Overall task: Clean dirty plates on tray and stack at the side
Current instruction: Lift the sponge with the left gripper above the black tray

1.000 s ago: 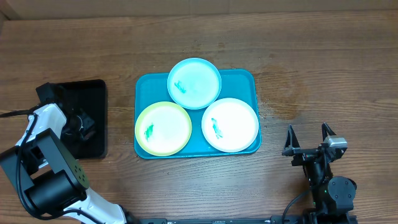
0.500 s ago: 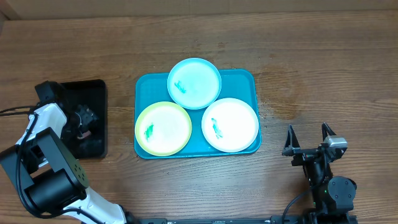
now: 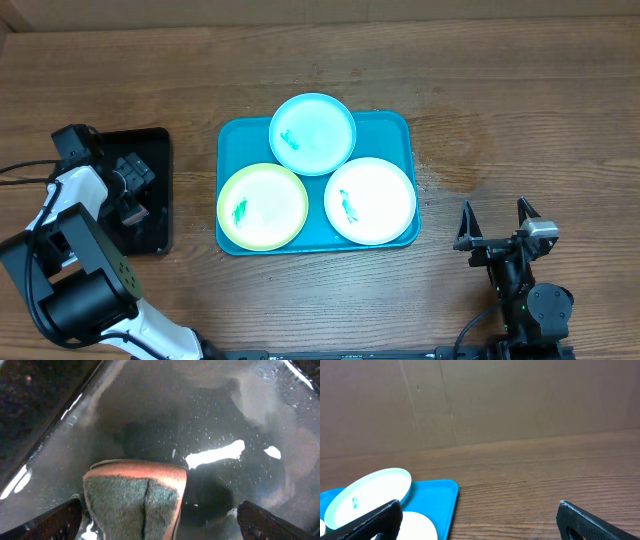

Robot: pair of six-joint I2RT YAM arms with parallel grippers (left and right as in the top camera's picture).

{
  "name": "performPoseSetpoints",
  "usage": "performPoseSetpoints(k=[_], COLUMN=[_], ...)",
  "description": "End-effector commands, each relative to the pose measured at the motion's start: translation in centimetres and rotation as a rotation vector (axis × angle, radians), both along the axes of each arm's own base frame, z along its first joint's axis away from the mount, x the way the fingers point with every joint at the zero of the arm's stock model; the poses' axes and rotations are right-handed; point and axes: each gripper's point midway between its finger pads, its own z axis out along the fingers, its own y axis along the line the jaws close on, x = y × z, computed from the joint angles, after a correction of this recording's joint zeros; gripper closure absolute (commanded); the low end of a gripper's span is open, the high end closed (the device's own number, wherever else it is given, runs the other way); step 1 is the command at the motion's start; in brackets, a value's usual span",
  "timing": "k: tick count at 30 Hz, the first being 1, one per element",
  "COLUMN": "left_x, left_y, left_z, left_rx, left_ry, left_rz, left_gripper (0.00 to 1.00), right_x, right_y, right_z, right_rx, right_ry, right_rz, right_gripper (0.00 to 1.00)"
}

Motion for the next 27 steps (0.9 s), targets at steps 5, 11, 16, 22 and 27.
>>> performPoseSetpoints(k=[5,11,16,22,27], left_x=[-0.4,-0.2,-0.6,-2.5,-3.4], left_y=[0.1,0.3,0.0,-1.3,-1.6], left_z=[-3.0,-3.1,-3.3,-3.8,-4.0], left_rx=[0.007,0.018,0.006,-0.051,-0.066], left_ry=[0.079,0.076,0.096,0.174,0.209], left_rz=[-0.074,-0.090,-0.090,-0.097,-0.097], left_gripper=[0.36,0.96,0.52,0.00,0.17], right_x=[0.0,0.0,0.0,0.0,0.0], right_y=[-0.1,-0.1,-0.1,-0.1,-0.1], right_z=[-0.2,-0.2,-0.2,-0.2,-0.2], right_rx=[0.004,0.004,0.004,0.004,0.004], right_ry=[-0.002,-0.002,-0.002,-0.002,-0.002], right_rz=[-0.006,-0.006,-0.006,-0.006,-0.006], right_gripper=[0.00,0.00,0.00,0.00,0.00])
